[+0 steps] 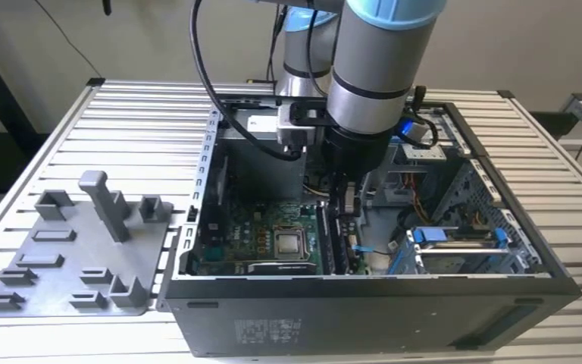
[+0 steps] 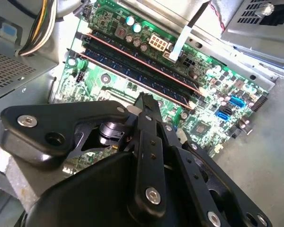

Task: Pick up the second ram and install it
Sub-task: 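Press down the second ram until it locks into place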

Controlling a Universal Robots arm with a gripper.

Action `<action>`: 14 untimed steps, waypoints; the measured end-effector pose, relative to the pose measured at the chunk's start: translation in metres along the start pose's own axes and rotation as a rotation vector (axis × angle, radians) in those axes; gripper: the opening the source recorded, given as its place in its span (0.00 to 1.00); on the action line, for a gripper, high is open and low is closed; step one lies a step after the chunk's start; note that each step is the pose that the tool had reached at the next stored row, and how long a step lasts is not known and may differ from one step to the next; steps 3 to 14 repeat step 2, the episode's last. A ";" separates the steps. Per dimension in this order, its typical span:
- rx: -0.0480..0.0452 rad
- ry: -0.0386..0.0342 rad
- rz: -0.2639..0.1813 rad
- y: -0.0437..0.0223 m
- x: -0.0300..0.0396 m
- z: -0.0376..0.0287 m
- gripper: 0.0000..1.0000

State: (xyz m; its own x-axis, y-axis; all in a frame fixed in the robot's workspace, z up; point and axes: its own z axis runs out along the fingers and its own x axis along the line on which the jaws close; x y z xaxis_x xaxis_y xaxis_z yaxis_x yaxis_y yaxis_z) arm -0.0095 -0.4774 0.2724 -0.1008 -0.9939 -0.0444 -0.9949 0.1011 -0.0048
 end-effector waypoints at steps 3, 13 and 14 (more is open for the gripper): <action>0.0000 0.0000 0.000 0.0000 0.0000 0.0000 0.11; 0.0000 0.0000 0.000 0.0000 0.0000 0.0000 0.11; 0.0000 0.0000 0.000 0.0000 0.0000 0.0000 0.11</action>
